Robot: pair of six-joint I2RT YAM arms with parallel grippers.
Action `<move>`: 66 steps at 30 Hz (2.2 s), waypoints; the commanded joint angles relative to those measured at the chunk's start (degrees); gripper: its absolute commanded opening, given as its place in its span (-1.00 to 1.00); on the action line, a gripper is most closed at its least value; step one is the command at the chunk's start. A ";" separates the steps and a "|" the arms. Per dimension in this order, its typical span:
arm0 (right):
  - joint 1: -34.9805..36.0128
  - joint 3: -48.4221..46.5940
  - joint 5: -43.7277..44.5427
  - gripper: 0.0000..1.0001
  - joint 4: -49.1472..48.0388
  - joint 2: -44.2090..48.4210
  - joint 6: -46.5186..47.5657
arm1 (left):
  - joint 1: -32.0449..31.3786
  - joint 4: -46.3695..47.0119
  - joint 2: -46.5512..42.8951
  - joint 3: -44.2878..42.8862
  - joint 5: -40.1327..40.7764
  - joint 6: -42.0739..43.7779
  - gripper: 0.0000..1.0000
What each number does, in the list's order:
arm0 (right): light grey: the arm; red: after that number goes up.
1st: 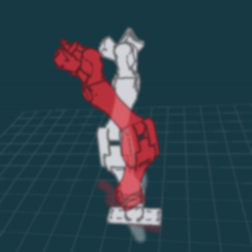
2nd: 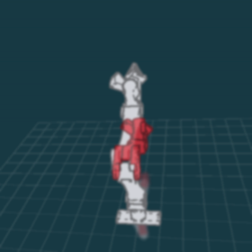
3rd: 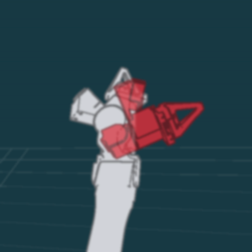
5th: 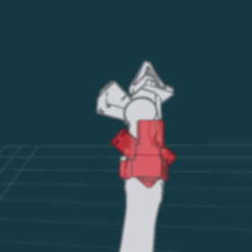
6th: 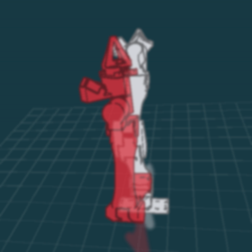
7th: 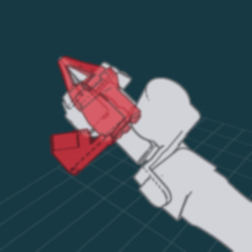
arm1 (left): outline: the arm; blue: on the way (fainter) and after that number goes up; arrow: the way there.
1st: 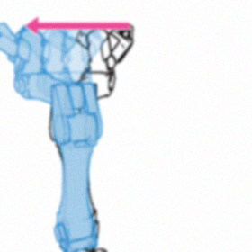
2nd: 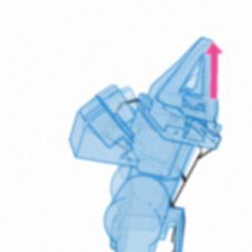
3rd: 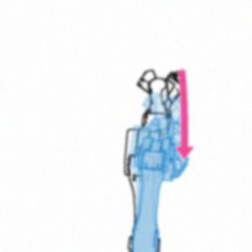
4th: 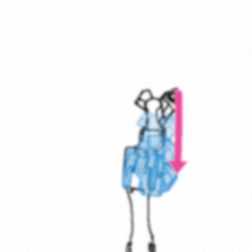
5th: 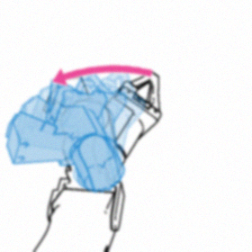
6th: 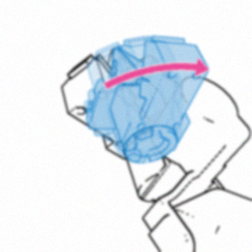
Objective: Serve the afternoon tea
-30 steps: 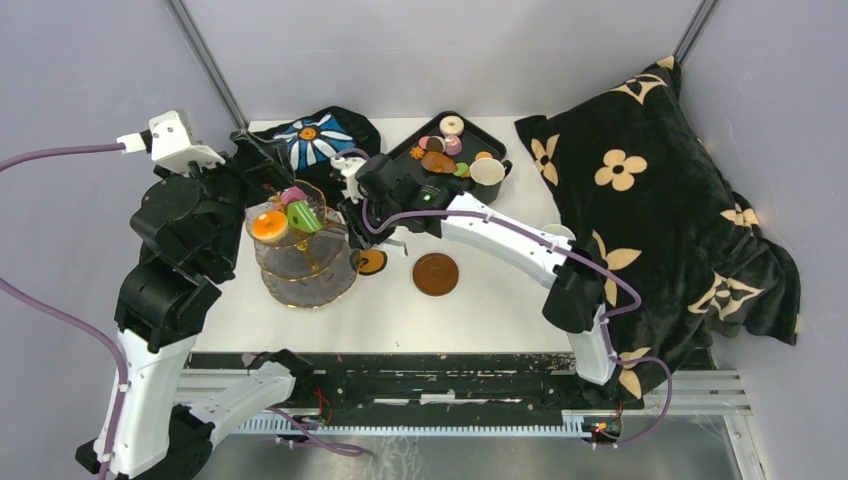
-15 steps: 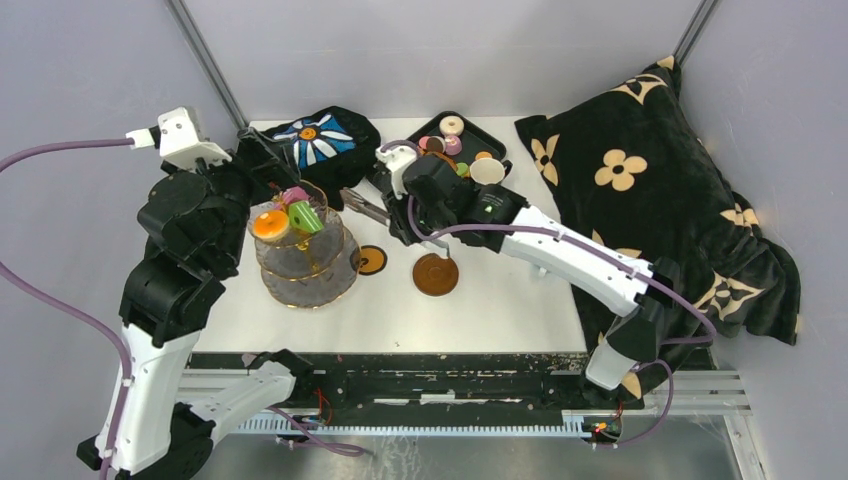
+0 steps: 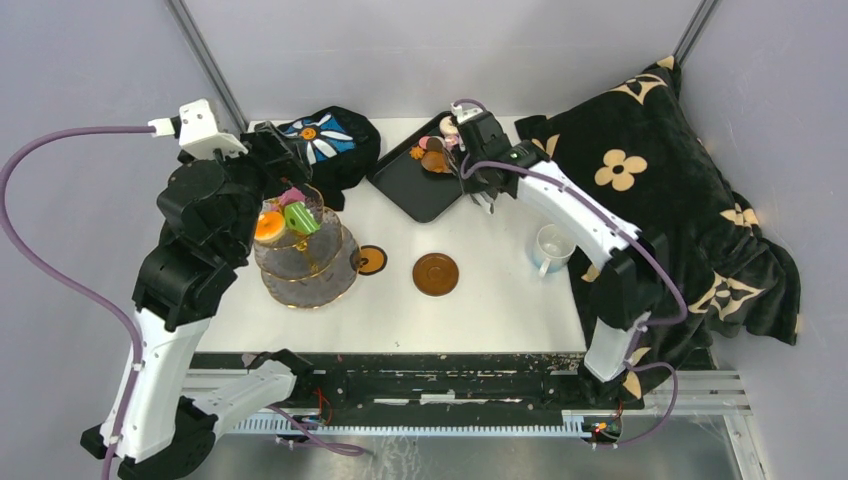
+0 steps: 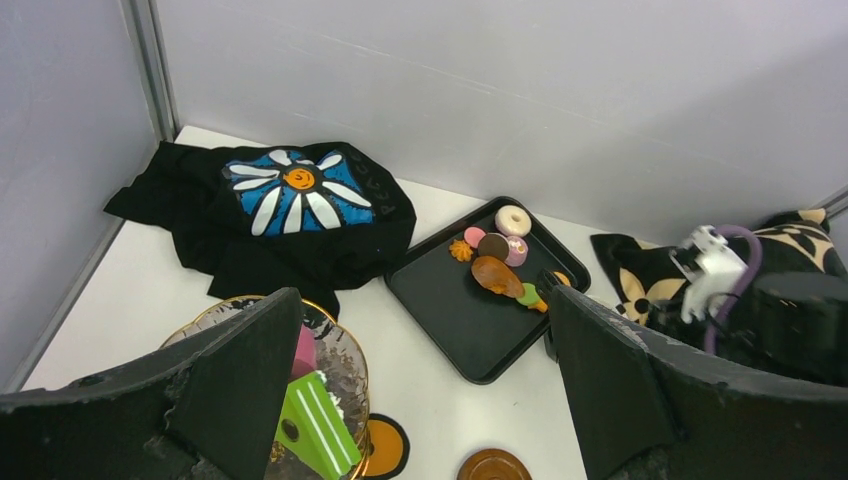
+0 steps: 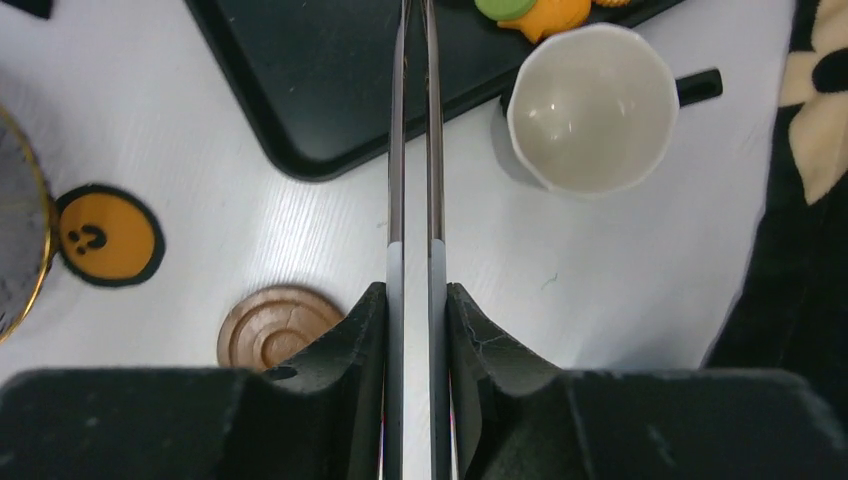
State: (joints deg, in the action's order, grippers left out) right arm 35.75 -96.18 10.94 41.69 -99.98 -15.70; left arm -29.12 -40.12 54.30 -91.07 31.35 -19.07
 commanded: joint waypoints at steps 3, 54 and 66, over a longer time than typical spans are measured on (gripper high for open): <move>-4.32 -17.80 3.79 -0.98 -0.12 -14.58 1.63 | -0.17 3.47 1.47 -0.01 -0.10 -1.03 0.98; -2.97 -12.39 2.70 -0.98 -0.12 -19.13 -3.05 | -0.14 6.14 0.81 3.62 -0.61 0.53 0.98; -6.21 -6.81 6.79 -0.99 -3.46 -20.64 -2.64 | -0.24 6.63 1.49 3.55 -1.09 0.61 0.98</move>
State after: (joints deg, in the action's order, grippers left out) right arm 31.14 -103.24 14.50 42.30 -120.51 -18.57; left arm -29.12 -36.25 55.79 -87.42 30.98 -19.00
